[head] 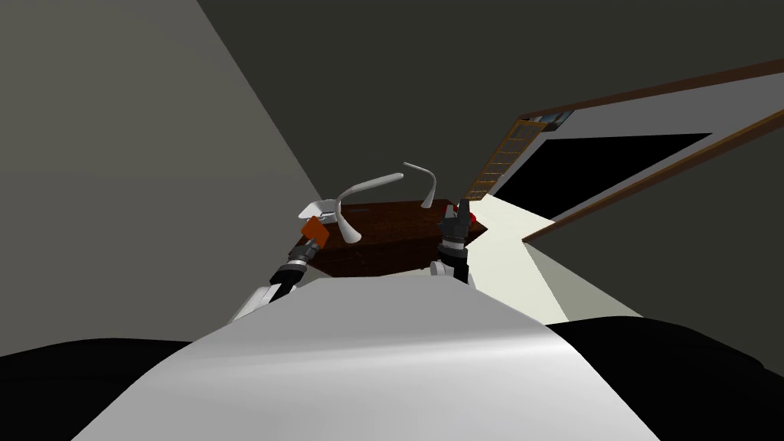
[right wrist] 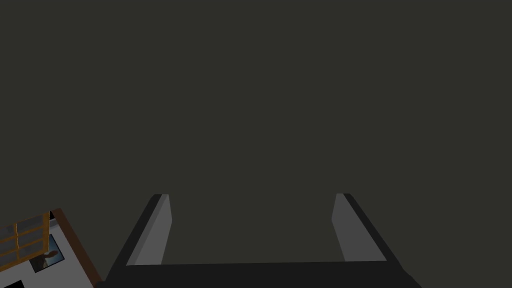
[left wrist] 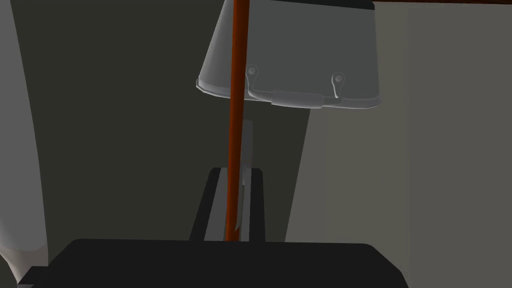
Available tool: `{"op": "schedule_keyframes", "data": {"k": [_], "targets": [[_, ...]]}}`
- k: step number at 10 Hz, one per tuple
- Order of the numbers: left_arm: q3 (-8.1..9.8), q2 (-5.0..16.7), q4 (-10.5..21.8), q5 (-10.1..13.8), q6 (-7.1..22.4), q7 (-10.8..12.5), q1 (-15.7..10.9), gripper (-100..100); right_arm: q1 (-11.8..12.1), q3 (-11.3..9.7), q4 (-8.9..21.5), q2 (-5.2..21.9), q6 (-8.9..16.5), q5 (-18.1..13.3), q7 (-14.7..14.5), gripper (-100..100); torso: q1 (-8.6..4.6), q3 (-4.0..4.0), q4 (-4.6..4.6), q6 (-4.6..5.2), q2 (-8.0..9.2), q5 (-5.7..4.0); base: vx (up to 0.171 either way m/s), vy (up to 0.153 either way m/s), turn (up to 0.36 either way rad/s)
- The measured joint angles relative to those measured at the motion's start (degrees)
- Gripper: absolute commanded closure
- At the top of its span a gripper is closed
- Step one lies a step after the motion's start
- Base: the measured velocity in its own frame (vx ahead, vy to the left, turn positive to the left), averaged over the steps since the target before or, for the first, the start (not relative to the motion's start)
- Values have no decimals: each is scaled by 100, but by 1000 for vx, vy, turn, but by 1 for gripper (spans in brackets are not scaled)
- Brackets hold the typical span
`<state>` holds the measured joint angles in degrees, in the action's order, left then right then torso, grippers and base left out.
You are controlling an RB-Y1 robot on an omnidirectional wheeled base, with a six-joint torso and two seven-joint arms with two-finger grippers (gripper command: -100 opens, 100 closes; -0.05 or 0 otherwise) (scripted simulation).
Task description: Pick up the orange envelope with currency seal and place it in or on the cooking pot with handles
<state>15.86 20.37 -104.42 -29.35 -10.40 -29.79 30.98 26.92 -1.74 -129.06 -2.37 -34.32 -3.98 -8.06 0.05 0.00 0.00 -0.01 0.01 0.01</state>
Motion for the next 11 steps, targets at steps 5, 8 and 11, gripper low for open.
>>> {"op": "schedule_keyframes", "data": {"k": [5,8,11], "targets": [[1,2,2,-3,2,-5,2,0,0,0,0,0,0,0,0,0,4,1,2,0,1,2,0,0,0],[114,178,116,-124,-40,139,-33,100,-3,0,0,0,1,0,0,0,22,27,7,9,53,12,-180,46,-215],[253,478,245,-326,-84,393,-59,100,-3,0,1,0,1,0,0,0,28,49,16,4,88,8,-245,47,-201]]}}
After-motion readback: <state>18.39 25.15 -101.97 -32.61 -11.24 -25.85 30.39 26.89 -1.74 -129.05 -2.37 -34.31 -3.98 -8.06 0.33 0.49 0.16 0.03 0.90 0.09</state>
